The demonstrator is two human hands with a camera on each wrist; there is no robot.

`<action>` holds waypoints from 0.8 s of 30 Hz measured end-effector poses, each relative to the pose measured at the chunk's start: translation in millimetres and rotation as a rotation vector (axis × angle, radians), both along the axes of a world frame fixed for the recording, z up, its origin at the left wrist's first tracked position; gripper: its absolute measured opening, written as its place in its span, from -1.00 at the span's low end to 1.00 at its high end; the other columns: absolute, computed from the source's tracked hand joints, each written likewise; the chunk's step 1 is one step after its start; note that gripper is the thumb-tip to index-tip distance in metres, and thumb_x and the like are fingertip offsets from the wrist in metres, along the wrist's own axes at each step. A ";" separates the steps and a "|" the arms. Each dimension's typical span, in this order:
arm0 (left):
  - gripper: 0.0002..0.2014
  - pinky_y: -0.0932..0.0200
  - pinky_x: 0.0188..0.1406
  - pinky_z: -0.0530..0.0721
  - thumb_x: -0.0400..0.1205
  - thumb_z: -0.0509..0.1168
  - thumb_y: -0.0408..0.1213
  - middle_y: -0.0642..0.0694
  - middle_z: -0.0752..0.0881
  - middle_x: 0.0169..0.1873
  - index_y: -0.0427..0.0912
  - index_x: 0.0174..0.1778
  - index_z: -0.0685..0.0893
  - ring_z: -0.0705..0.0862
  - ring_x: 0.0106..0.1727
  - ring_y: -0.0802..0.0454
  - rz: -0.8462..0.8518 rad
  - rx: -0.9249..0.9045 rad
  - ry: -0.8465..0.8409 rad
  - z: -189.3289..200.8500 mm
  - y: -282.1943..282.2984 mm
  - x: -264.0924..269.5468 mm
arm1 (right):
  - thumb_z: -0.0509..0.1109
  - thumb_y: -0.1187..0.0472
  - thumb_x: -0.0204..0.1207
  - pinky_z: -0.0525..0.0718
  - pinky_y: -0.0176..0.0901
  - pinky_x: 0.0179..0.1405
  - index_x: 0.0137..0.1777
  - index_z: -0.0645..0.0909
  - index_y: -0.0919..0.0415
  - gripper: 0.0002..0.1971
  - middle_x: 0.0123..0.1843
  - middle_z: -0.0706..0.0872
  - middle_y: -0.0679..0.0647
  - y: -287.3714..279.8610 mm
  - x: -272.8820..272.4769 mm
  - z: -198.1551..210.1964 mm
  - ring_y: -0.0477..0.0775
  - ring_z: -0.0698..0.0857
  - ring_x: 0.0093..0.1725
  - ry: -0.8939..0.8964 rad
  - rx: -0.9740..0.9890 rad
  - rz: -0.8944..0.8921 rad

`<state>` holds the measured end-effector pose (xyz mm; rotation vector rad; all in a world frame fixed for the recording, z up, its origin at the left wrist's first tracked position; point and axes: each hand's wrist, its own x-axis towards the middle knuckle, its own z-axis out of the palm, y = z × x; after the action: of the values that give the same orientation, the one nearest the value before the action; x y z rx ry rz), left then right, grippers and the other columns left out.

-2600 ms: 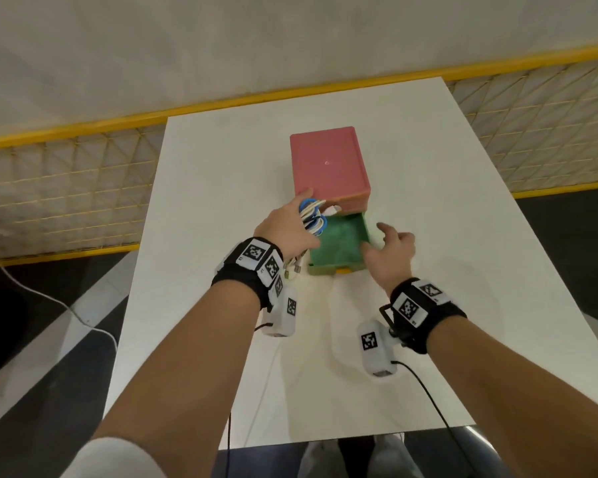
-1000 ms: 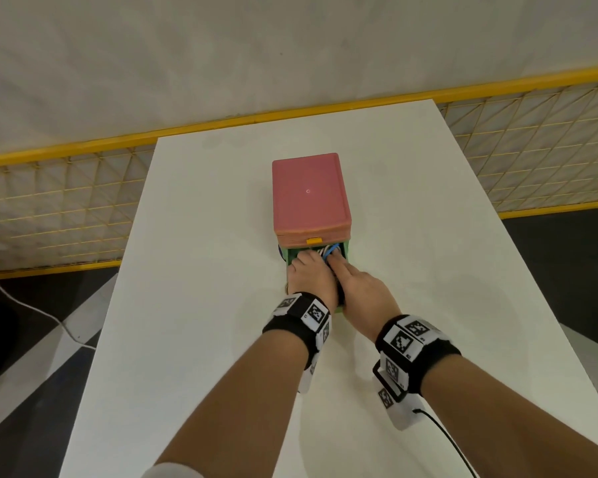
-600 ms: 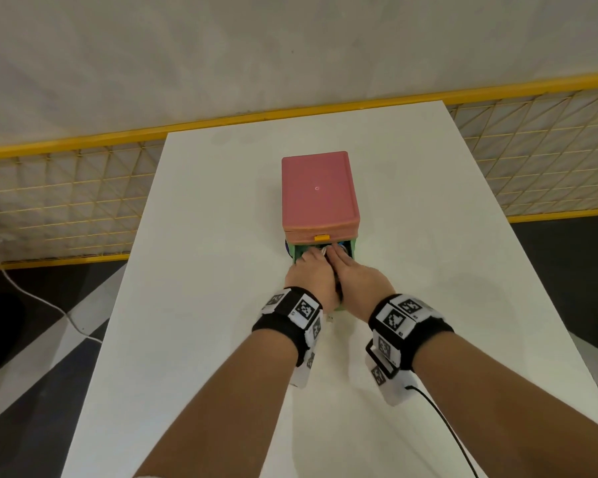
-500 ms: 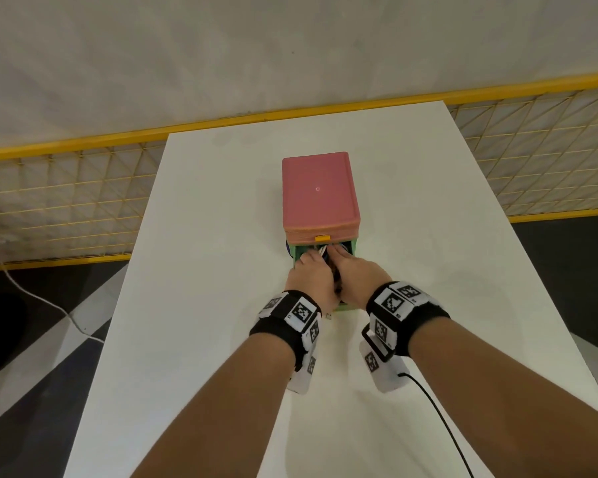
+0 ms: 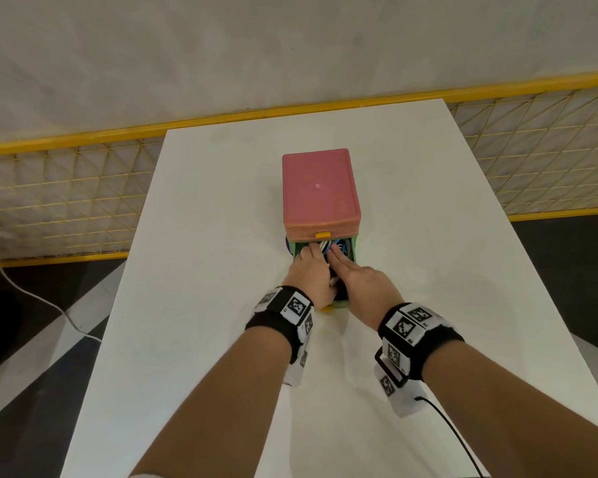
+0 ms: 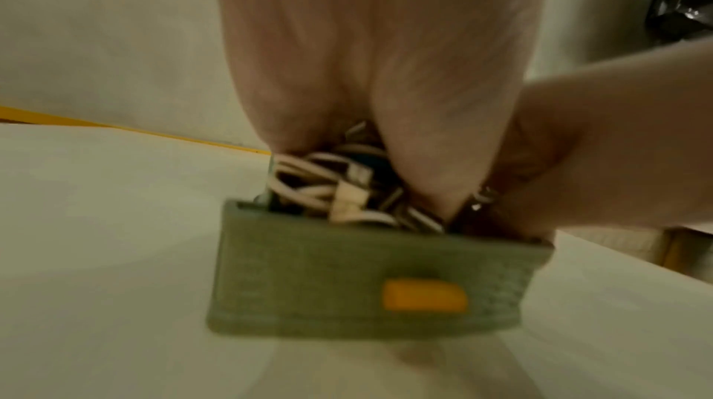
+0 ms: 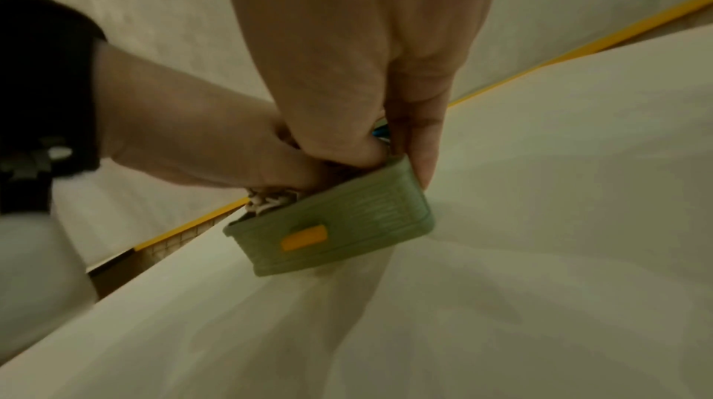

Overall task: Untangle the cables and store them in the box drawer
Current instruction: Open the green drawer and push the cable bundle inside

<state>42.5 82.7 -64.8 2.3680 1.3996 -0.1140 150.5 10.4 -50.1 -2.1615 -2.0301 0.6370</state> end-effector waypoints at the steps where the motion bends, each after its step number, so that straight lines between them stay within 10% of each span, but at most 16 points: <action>1: -0.19 -0.02 0.31 0.54 0.52 0.44 -0.14 -0.35 0.46 0.35 -0.48 0.55 0.21 0.51 0.34 -0.25 0.024 0.076 0.028 -5.9 -2.2 1.3 | 0.18 0.41 0.53 0.63 -0.07 0.14 0.69 -0.09 0.04 -0.21 0.73 -0.08 -0.03 -0.8 -0.9 1.1 0.22 0.70 0.10 0.001 0.005 -0.005; 4: -0.32 0.13 -0.17 0.74 0.18 0.67 -0.20 -0.26 0.74 -0.11 -0.43 0.16 0.65 0.76 -0.17 -0.13 0.081 0.150 0.097 -10.5 -8.9 10.7 | 0.16 0.45 0.53 0.58 -0.10 0.13 0.68 -0.16 0.04 -0.18 0.73 -0.15 -0.03 -5.2 -2.4 5.0 0.20 0.67 0.05 0.015 0.014 -0.017; 6: -0.38 0.15 -0.29 0.74 0.17 0.67 -0.27 -0.23 0.74 -0.25 -0.41 0.08 0.60 0.74 -0.31 -0.11 0.055 0.053 0.009 -17.3 -9.7 14.2 | 0.15 0.45 0.53 0.59 -0.08 0.16 0.68 -0.17 0.04 -0.19 0.73 -0.14 -0.02 -7.2 -4.9 7.6 0.20 0.64 0.05 0.011 -0.002 -0.030; 12: -0.09 -0.06 0.50 0.42 0.54 0.39 -0.28 -0.35 0.32 0.46 -0.45 0.63 -0.06 0.37 0.50 -0.25 0.093 -0.156 -0.119 -4.5 1.5 1.4 | 0.13 0.39 0.57 0.61 -0.03 0.18 0.69 -0.17 0.15 -0.25 0.73 -0.09 0.11 2.9 -8.4 3.6 0.24 0.65 0.11 -0.050 -0.051 -0.031; 15: -0.09 0.04 0.53 0.38 0.55 0.41 -0.30 -0.40 0.30 0.52 -0.53 0.63 -0.04 0.40 0.51 -0.22 0.121 0.018 0.022 -18.3 -5.9 6.0 | 0.14 0.40 0.56 0.59 -0.06 0.20 0.69 -0.16 0.17 -0.24 0.73 -0.10 0.13 2.2 -7.9 3.4 0.22 0.65 0.12 -0.049 -0.045 -0.034; 18: -0.14 0.09 0.06 0.74 0.19 0.68 -0.21 -0.37 0.74 0.08 -0.53 0.33 0.50 0.78 0.04 -0.17 0.155 0.044 0.044 -33.3 -9.3 13.9 | 0.14 0.43 0.54 0.58 -0.08 0.20 0.69 -0.16 0.11 -0.21 0.73 -0.10 0.06 -4.7 -7.0 3.2 0.19 0.61 0.11 0.014 -0.003 -0.033; 20: -0.36 0.08 -0.08 0.79 0.35 0.53 -0.22 -0.35 0.78 -0.05 -0.49 0.24 0.47 0.81 -0.09 -0.18 0.160 -0.020 -0.072 -42.5 -3.4 22.7 | 0.12 0.46 0.53 0.57 -0.08 0.21 0.69 -0.12 0.08 -0.22 0.73 -0.04 0.01 -8.8 -5.4 2.9 0.18 0.57 0.14 0.072 0.027 -0.055; 24: -0.34 -0.01 0.50 0.45 0.63 0.23 -0.36 -0.47 0.41 0.45 -0.54 0.58 0.13 0.48 0.45 -0.32 0.198 -0.016 -0.105 -17.1 -5.3 17.9 | 0.05 0.52 0.53 0.46 -0.13 0.33 0.69 -0.09 0.14 -0.25 0.73 -0.02 0.06 -12.1 -2.9 -0.2 0.18 0.51 0.25 0.045 0.033 -0.029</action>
<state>60.4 77.4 -81.9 2.1746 1.5657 0.0528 147.5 -1.7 -50.4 -2.1339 -1.9696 0.6384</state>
